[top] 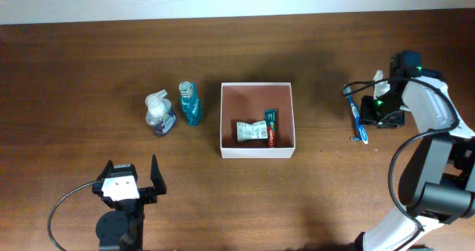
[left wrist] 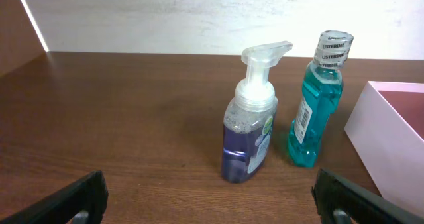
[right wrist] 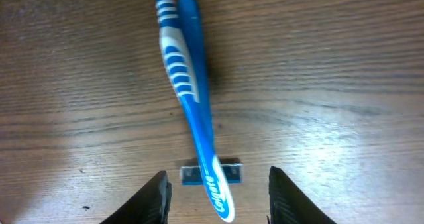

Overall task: Pack container
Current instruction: 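Move the right gripper right and grasp the blue toothbrush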

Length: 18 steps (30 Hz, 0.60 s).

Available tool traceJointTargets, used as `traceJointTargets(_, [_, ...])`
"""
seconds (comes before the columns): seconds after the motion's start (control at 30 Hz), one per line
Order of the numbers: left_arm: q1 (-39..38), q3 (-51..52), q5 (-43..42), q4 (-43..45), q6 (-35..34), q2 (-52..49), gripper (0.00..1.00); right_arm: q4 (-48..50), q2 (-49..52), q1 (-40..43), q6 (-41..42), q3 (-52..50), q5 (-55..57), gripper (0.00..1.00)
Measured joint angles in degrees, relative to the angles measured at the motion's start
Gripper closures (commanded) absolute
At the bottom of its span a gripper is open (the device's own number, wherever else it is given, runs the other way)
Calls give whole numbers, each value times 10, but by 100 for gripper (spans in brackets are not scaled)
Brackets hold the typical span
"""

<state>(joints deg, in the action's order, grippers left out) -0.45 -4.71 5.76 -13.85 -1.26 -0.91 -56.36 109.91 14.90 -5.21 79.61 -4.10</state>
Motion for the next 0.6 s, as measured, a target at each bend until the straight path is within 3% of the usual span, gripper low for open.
traceJointTargets(0.03, [0, 0, 0, 0, 0, 0, 1, 0, 0, -4, 0, 0, 0, 65])
traceJointTargets(0.17, [0, 0, 0, 0, 0, 0, 1, 6, 0, -24, -12, 0, 0, 65])
traceJointTargets(0.33, [0, 0, 0, 0, 0, 0, 1, 26, 0, -54, -26, 0, 18, 59])
traceJointTargets(0.6, [0, 0, 0, 0, 0, 0, 1, 79, 0, -72, -30, 0, 68, 59])
